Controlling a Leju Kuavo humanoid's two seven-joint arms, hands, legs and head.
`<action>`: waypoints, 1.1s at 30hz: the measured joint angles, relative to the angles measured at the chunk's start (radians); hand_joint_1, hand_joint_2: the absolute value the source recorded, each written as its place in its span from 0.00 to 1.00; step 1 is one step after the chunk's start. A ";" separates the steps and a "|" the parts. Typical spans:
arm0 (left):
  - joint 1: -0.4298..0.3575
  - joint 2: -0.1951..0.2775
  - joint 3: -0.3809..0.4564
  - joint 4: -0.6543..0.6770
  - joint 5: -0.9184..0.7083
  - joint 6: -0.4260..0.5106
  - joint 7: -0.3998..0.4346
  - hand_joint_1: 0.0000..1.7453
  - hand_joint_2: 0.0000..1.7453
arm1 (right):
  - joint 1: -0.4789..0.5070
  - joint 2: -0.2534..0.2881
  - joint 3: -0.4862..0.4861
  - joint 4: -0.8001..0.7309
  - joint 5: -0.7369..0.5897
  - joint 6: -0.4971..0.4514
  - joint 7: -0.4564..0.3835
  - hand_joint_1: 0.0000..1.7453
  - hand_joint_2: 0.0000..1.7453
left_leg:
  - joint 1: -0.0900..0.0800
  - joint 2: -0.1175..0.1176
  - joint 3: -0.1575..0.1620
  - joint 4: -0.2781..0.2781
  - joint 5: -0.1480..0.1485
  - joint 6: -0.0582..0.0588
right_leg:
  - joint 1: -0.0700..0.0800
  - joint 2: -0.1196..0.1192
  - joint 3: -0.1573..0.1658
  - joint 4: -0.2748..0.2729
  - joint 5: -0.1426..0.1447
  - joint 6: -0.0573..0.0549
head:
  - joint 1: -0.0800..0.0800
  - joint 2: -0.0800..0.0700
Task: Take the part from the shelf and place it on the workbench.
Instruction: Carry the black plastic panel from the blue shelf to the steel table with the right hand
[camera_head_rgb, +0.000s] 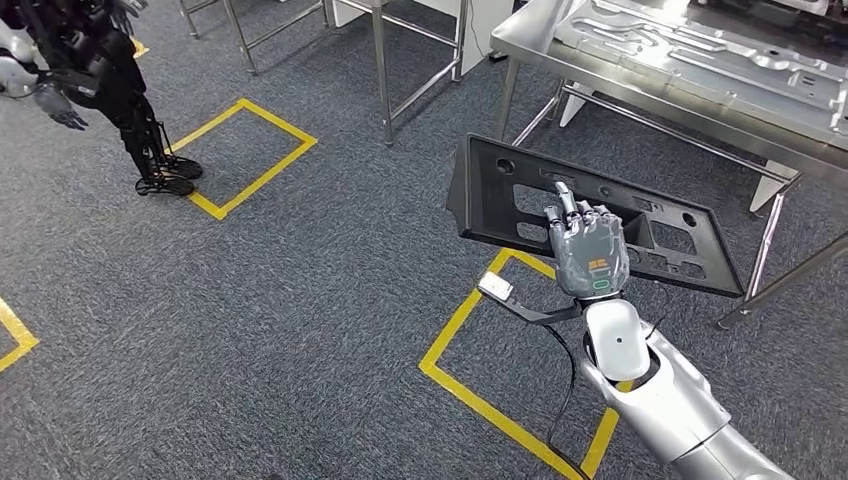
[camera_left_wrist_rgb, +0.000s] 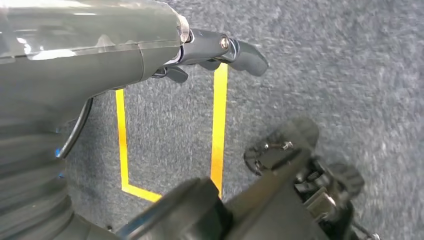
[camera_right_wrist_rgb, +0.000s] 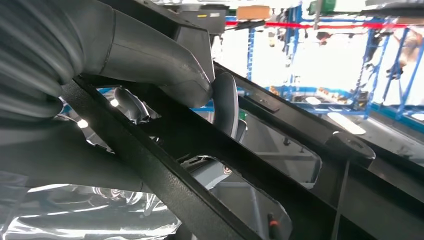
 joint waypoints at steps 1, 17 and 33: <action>-0.001 0.000 0.001 0.000 0.000 0.000 0.000 0.00 1.00 | -0.004 -0.001 0.004 0.000 0.000 0.002 0.002 1.00 1.00 | 0.001 -0.016 -0.016 0.038 -0.024 -0.004 | -0.004 0.007 0.003 -0.003 0.001 -0.005 | 0.000 0.000; 0.004 0.002 0.010 0.000 -0.006 0.001 0.002 0.00 1.00 | -0.028 -0.008 0.022 0.007 0.000 0.018 -0.037 1.00 1.00 | 0.013 -0.079 -0.017 -0.022 0.041 0.036 | -0.008 0.051 -0.054 0.105 -0.059 0.038 | 0.000 0.000; -0.003 0.002 0.010 0.000 -0.019 -0.004 0.003 0.00 1.00 | -0.002 -0.007 -0.021 -0.007 0.000 0.012 -0.061 1.00 1.00 | 0.008 -0.034 -0.050 0.116 -0.069 -0.012 | -0.008 0.007 -0.002 -0.002 0.004 -0.001 | 0.000 0.000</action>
